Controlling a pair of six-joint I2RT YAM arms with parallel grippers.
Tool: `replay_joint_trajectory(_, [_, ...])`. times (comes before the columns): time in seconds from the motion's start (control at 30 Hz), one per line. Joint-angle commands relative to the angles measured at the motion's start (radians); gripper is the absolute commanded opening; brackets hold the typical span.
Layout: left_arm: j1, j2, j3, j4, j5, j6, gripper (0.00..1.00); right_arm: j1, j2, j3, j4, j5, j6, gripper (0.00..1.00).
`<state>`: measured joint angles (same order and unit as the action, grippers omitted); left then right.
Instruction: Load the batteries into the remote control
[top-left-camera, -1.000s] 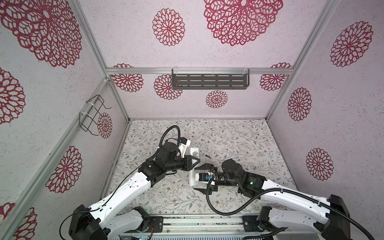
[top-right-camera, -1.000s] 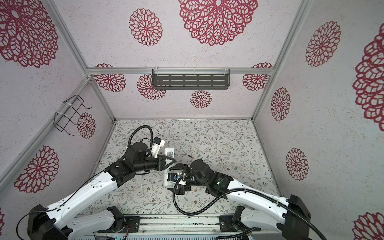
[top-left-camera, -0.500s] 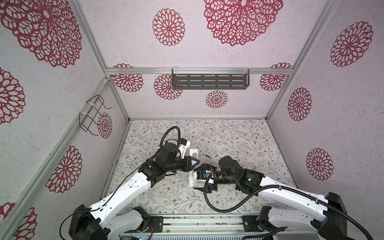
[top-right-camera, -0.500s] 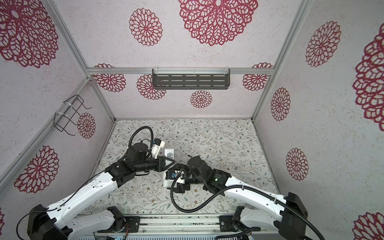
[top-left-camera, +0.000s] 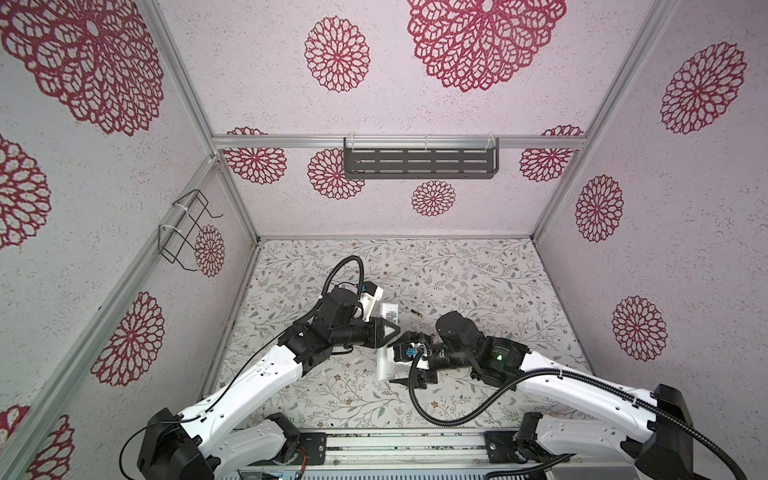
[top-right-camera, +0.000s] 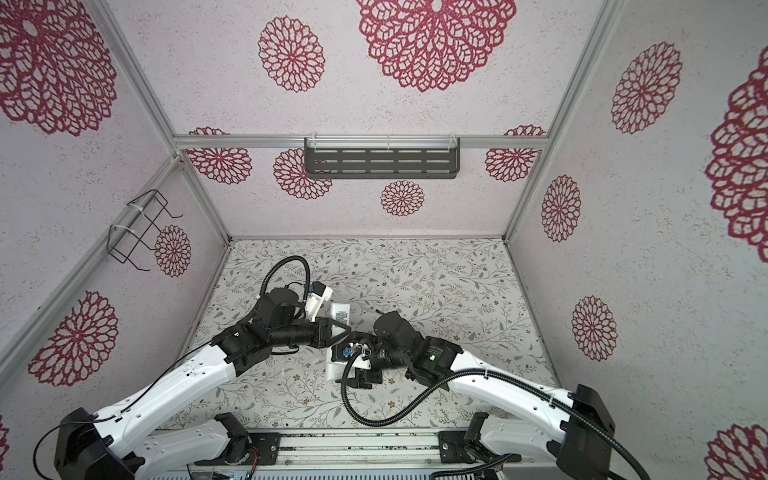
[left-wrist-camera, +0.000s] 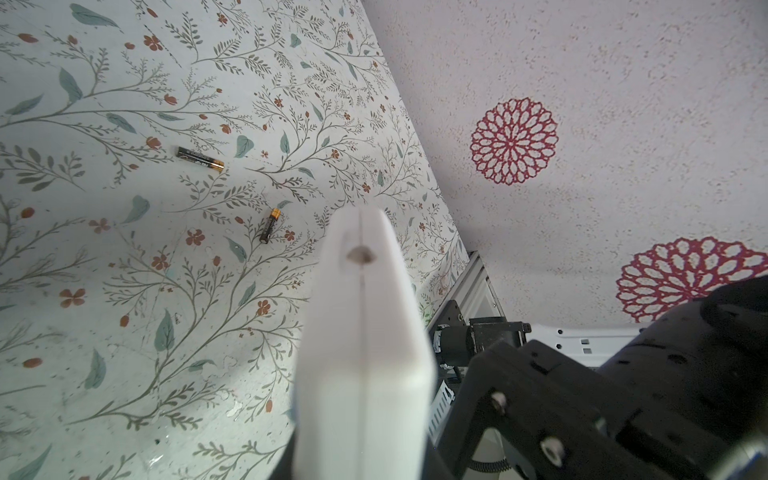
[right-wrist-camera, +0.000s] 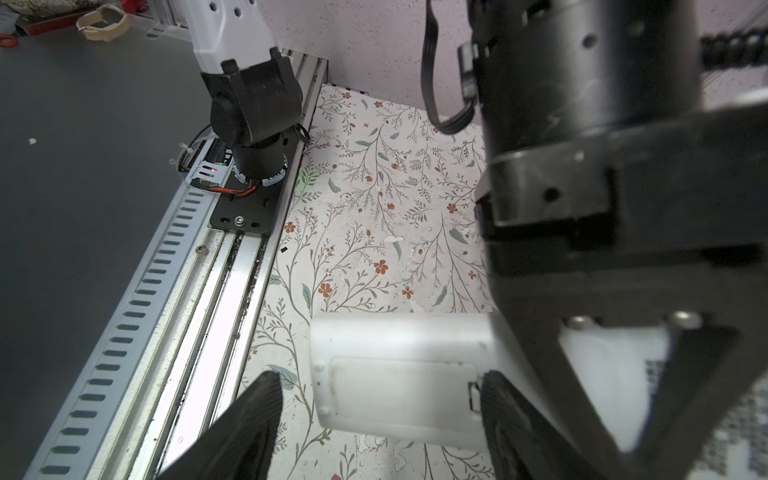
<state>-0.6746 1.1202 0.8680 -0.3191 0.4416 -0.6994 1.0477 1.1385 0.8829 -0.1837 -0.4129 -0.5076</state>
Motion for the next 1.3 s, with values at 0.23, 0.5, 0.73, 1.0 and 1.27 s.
replay_joint_trajectory(0.23, [0.001, -0.018, 0.009, 0.113, -0.005, 0.004, 0.02, 0.021, 0.004, 0.038, -0.123, -0.141, -0.014, 0.73])
replay_joint_trajectory(0.5, [0.000, -0.020, 0.006, 0.109, -0.007, 0.006, 0.02, 0.022, -0.006, 0.051, -0.135, -0.146, -0.017, 0.70])
replay_joint_trajectory(0.73, [0.000, -0.020, 0.002, 0.109, 0.000, 0.006, 0.01, 0.021, -0.071, 0.013, -0.058, -0.044, -0.011, 0.74])
replay_joint_trajectory(1.0, [0.000, -0.026, -0.010, 0.122, 0.030, -0.005, 0.02, 0.021, -0.124, -0.051, 0.079, 0.071, -0.021, 0.85])
replay_joint_trajectory(1.27, [0.000, -0.041, -0.021, 0.140, 0.055, -0.022, 0.02, 0.021, -0.125, -0.072, 0.152, 0.131, -0.034, 0.87])
